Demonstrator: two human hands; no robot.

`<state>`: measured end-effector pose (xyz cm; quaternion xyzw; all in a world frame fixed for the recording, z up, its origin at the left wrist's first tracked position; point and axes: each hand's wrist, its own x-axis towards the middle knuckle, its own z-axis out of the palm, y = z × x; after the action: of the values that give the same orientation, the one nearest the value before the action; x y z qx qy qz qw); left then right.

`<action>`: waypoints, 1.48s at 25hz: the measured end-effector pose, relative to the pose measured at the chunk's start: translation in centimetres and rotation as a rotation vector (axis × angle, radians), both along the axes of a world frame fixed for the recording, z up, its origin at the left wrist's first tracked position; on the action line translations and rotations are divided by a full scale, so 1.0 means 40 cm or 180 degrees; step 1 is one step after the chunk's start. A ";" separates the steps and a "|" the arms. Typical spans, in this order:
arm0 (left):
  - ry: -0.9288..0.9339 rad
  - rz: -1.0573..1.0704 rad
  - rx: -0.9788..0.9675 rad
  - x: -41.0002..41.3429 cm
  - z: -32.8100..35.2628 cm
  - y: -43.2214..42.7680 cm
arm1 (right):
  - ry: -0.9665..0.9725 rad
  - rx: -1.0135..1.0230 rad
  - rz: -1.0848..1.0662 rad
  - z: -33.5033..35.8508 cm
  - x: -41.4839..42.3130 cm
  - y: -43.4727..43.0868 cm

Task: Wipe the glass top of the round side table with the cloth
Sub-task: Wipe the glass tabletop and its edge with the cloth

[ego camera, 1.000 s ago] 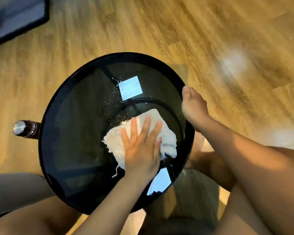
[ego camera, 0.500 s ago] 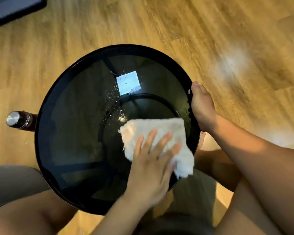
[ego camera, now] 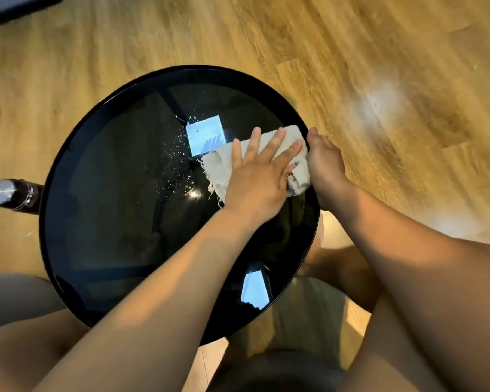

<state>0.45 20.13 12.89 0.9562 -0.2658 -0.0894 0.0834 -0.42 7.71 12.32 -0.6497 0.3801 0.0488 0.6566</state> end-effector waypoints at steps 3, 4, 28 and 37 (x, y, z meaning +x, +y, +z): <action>0.0098 0.0013 -0.0439 -0.102 -0.001 0.047 | 0.0175 0.0186 -0.0261 0.052 0.027 -0.009; 0.0128 -0.0052 -0.0413 -0.160 0.002 0.074 | 0.0154 0.0305 -0.0278 0.076 0.047 -0.014; -0.0455 -0.0128 -0.0455 -0.326 0.022 0.091 | 0.0431 -0.0894 0.1255 0.165 0.116 -0.019; -0.0706 0.0395 -0.0604 -0.271 0.085 0.099 | 0.0210 -0.0953 0.1424 0.167 0.107 -0.010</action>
<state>-10.38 24.07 16.28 0.9626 -0.2211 0.0476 0.1490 3.87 7.33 18.99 -0.8054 0.2512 0.1571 0.5133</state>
